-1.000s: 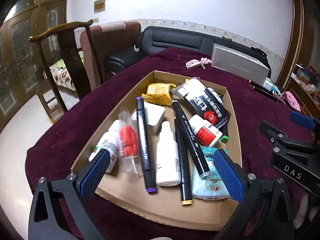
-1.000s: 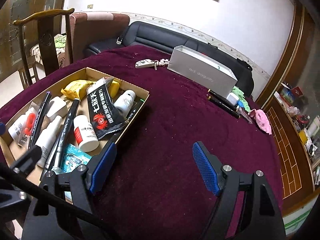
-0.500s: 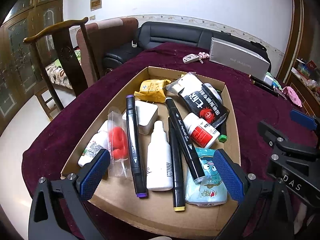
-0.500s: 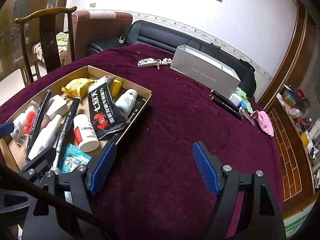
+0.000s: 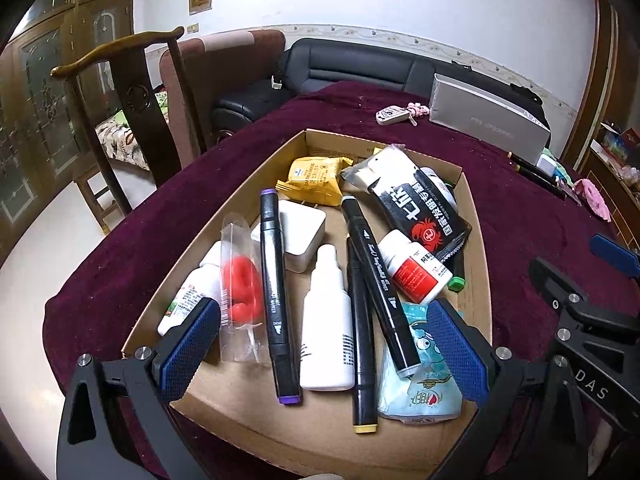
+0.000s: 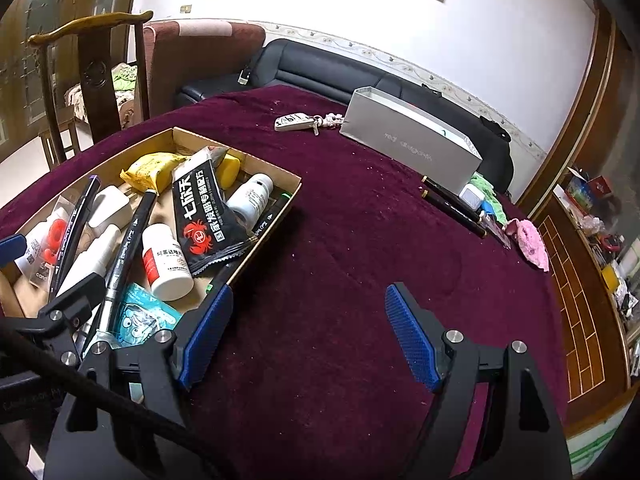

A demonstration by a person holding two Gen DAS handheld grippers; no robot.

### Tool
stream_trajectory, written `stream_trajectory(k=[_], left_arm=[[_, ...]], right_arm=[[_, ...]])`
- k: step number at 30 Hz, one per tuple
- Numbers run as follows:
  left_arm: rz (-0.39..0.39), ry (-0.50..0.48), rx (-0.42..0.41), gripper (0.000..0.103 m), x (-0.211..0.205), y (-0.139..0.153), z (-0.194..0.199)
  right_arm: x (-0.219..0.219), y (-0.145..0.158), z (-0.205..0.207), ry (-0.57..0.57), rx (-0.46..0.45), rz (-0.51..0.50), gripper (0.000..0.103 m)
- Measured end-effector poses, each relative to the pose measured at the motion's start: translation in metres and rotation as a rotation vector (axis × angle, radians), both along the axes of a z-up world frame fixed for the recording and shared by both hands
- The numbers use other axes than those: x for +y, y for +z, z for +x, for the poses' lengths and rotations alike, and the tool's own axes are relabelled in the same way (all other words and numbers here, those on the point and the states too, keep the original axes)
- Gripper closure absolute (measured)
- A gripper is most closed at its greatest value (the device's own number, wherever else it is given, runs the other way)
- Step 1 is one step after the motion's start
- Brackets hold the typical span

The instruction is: Organize objects

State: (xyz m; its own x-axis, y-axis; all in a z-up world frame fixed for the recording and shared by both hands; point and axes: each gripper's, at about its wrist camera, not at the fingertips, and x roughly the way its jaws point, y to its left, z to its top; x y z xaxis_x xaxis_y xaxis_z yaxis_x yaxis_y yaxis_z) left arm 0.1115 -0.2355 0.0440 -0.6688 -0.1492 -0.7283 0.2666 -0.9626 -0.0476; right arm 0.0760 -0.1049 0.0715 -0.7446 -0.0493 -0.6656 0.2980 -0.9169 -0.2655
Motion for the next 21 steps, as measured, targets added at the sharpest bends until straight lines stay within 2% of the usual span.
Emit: stream_trajectory(k=[8,21], left_arm=[[-0.005,-0.021,-0.007,0.002,0.0098,0.0006,0.0003],[-0.020,0.009,-0.005,0.002,0.0066,0.0015,0.0027]], right_arm=[[0.0062,0.0018,0.0009,-0.009,0.007,-0.008,0.024],[0.0055,0.0014,0.0066,0.000,0.006,-0.015,0.024]])
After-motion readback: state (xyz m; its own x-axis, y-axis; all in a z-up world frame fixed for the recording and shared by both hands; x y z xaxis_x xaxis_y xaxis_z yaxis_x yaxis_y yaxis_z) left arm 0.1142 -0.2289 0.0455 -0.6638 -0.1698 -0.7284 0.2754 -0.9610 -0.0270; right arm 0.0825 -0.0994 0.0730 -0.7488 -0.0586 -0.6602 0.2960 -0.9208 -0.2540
